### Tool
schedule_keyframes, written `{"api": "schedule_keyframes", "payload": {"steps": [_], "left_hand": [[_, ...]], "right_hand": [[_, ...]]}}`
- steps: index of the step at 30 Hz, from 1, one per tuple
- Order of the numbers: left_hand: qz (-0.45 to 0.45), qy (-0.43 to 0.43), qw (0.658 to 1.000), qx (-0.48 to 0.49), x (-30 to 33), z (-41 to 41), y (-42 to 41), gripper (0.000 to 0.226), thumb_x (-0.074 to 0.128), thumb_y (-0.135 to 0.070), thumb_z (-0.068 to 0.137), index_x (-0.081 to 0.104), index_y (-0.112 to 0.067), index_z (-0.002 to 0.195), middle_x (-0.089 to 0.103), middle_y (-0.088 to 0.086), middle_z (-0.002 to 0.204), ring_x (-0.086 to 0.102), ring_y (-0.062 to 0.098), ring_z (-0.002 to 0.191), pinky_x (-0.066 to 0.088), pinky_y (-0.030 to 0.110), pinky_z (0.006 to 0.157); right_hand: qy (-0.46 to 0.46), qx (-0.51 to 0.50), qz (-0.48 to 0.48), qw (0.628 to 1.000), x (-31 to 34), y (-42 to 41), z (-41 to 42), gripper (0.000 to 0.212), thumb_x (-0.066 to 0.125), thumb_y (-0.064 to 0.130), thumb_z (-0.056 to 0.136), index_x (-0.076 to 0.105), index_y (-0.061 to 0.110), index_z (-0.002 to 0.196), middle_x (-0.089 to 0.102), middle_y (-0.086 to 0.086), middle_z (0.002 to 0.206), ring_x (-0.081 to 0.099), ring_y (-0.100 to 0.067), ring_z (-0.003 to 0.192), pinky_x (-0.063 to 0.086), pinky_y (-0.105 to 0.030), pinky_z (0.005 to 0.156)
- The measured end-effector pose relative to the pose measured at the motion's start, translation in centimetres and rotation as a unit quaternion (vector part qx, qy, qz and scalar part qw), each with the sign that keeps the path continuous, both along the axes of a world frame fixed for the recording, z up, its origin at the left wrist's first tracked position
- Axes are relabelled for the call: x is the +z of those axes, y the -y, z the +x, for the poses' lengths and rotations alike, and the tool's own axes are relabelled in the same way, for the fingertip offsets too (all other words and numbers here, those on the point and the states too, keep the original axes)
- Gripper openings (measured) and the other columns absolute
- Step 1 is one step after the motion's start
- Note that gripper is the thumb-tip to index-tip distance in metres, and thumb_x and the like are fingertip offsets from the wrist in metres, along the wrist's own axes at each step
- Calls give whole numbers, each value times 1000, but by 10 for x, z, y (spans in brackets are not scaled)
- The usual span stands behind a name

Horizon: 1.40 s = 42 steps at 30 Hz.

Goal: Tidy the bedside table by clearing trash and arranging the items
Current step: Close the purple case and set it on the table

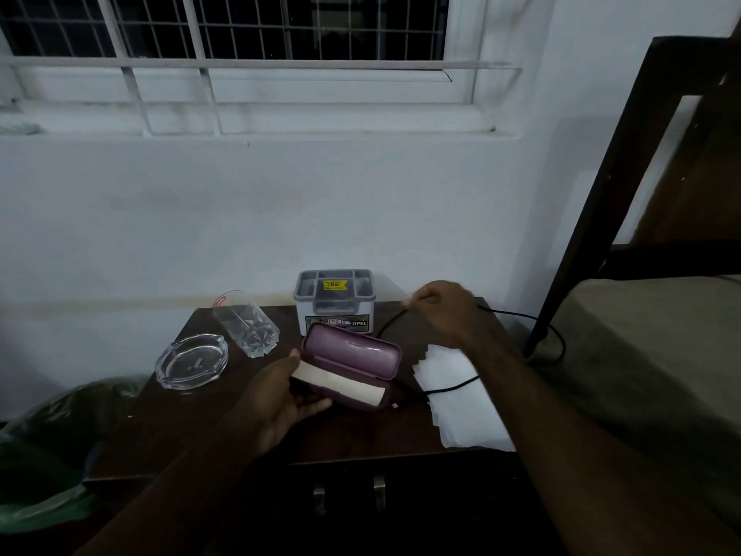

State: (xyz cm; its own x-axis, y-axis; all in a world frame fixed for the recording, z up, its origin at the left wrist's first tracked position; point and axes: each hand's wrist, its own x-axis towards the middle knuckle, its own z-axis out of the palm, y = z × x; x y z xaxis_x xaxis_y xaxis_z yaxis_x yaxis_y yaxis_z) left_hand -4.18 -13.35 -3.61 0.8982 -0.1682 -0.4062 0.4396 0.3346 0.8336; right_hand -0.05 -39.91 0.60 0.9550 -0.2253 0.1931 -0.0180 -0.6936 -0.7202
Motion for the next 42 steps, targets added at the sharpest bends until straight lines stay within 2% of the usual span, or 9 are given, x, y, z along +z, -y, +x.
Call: {"api": "schedule_keyframes", "payload": {"steps": [2,5,11,18,20,23,26,34,42], "left_hand": [[-25,-13,999,19,-3,-1,-4,27,39,-26,104,57,-12,119,61,17,119,62,32,97,56,44,65],[-73,-28,996,38,-7,-2,-8,28,38,-19,103,56,-11,123,61,18,123,62,34,102,61,44,67],[-102,-36,993,42,-6,-2,-8,27,37,-11,99,61,-7,110,64,19,115,63,36,100,53,47,76],[-111,-44,992,41,-7,-2,-10,27,37,-10,99,61,-6,111,65,20,114,64,36,99,55,46,79],[-115,-46,992,39,-8,-2,-11,27,37,-10,99,61,-5,111,66,20,114,64,36,100,56,46,79],[-116,-45,992,31,-9,-2,-11,28,38,-11,100,61,-6,114,67,20,114,65,36,101,57,46,79],[-115,-41,992,30,-10,-2,-12,27,38,-12,100,62,-6,112,67,20,113,65,36,102,53,47,85],[-143,-36,989,29,-14,-1,-15,29,38,-14,100,60,-5,117,67,23,116,65,37,103,55,47,85],[-127,-30,991,25,-15,1,-14,29,38,-18,101,62,-5,109,68,22,108,67,35,93,60,41,74]], "right_hand": [[-9,-91,-91,992,-10,30,10,25,70,35,79,71,17,96,71,-1,101,64,-21,98,50,-29,85],[-72,-148,-117,979,-29,54,14,32,65,39,81,69,15,102,69,-8,107,63,-30,103,52,-36,88],[-116,-166,-123,971,-52,60,24,39,63,37,83,65,11,113,68,-12,114,63,-32,106,49,-35,85],[-85,-141,-172,971,-46,47,26,20,60,22,84,72,8,92,72,-11,95,67,-29,88,54,-32,75],[-18,-118,-155,981,-34,39,23,18,59,25,85,70,12,86,71,-7,89,66,-27,87,50,-31,75],[106,-49,11,993,-4,10,10,5,64,20,84,69,21,86,69,7,85,65,-14,78,47,-24,71],[136,59,96,984,16,-29,-8,11,69,16,85,72,23,93,70,13,84,67,-4,72,51,-16,68],[33,292,-69,953,-9,-68,-28,25,71,23,86,72,20,111,71,1,106,65,-9,95,53,-27,84],[26,307,-150,940,-15,-81,-34,31,66,26,89,69,18,119,69,2,120,60,-7,108,36,-2,80]]}}
